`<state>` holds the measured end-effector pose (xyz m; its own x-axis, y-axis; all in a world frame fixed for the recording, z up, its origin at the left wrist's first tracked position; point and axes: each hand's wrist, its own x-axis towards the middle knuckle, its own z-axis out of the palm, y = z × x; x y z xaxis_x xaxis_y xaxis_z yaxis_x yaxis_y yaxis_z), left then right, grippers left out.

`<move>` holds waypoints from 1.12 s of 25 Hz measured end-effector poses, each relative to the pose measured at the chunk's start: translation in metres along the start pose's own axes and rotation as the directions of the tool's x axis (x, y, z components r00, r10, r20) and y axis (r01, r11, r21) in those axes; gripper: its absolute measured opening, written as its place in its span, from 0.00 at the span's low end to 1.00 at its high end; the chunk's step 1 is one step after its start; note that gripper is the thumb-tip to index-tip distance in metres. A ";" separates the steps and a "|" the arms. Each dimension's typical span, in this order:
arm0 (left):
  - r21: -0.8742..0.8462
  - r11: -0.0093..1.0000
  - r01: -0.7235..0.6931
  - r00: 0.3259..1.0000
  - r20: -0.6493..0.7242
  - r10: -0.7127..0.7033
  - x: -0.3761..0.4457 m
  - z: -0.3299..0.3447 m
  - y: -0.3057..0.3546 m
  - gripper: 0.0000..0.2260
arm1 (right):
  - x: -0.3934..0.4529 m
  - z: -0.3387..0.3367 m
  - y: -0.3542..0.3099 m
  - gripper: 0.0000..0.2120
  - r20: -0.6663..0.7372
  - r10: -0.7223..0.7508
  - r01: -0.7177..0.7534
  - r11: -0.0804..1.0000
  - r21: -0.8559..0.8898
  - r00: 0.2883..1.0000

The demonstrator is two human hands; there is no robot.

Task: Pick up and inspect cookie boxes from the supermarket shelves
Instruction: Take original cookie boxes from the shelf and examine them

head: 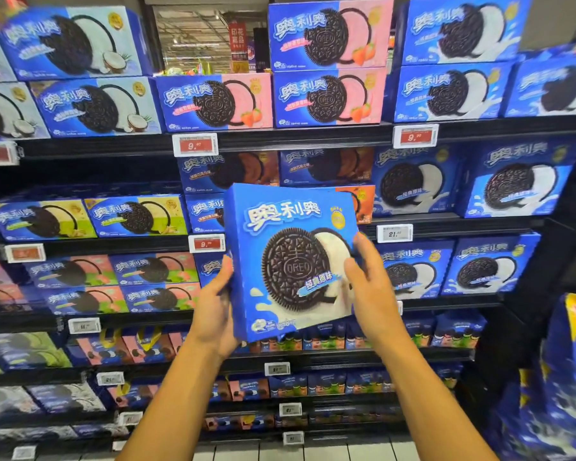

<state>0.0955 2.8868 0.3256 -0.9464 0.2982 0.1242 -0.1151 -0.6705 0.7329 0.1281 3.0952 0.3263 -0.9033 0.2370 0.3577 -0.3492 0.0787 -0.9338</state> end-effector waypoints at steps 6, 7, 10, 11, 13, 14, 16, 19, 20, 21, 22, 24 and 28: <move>-0.022 1.000 0.009 0.999 0.033 -0.009 0.002 -0.013 -0.004 0.16 | 0.011 -0.041 0.011 0.21 -0.054 0.157 -0.152 0.984 0.098 0.986; -0.043 0.999 0.011 0.998 0.056 -0.008 0.003 -0.012 -0.006 0.19 | 0.010 -0.044 0.012 0.20 0.013 0.180 -0.180 0.971 0.155 0.984; -0.089 0.996 0.025 0.992 0.129 -0.013 0.005 -0.013 -0.010 0.26 | 0.003 -0.048 0.008 0.20 0.127 0.197 -0.222 0.948 0.230 0.972; -0.083 0.996 0.024 0.991 0.132 -0.013 0.007 -0.014 -0.012 0.25 | 0.001 -0.048 0.007 0.21 0.131 0.178 -0.204 0.952 0.229 0.975; -0.054 0.998 0.033 0.994 0.102 -0.027 0.012 -0.017 -0.013 0.19 | -0.003 -0.047 0.006 0.20 0.094 0.144 -0.163 0.958 0.235 0.985; -0.025 0.999 0.045 0.995 0.089 -0.043 0.014 -0.017 -0.011 0.17 | -0.004 -0.047 0.005 0.18 0.066 0.133 -0.145 0.961 0.237 0.989; 0.046 0.998 0.035 0.997 0.062 -0.038 0.020 -0.016 -0.007 0.18 | -0.003 -0.051 0.006 0.19 0.013 0.119 -0.119 0.968 0.220 0.993; 0.308 0.943 -0.129 0.988 -0.041 0.148 0.027 -0.007 0.000 0.12 | 0.000 -0.057 0.003 0.35 -0.022 0.095 -0.090 0.981 0.174 0.995; 0.395 0.904 -0.163 0.976 -0.069 0.206 0.028 -0.003 0.002 0.10 | 0.001 -0.058 0.002 0.37 -0.020 0.078 -0.074 0.986 0.151 0.997; 0.446 0.877 -0.180 0.969 -0.072 0.236 0.029 0.000 0.002 0.11 | 0.003 -0.059 0.001 0.37 -0.016 0.060 -0.057 0.990 0.129 0.998; 0.478 0.859 -0.185 0.969 -0.056 0.240 0.029 0.002 0.001 0.11 | 0.004 -0.059 0.001 0.35 -0.014 0.050 -0.048 0.993 0.111 0.999; 0.504 0.847 -0.169 0.979 -0.015 0.204 0.031 0.008 -0.005 0.13 | 0.005 -0.059 0.003 0.33 -0.023 0.047 -0.044 0.994 0.096 0.999; 0.449 0.880 -0.159 0.980 -0.040 0.197 0.037 0.018 -0.014 0.17 | 0.009 -0.063 0.004 0.28 0.033 0.071 -0.075 0.981 0.176 0.997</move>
<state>0.0675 2.9192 0.3322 -0.9619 0.1326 0.2392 0.1843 -0.3323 0.9250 0.1340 3.1589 0.3253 -0.9334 0.2099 0.2911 -0.3186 -0.1112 -0.9414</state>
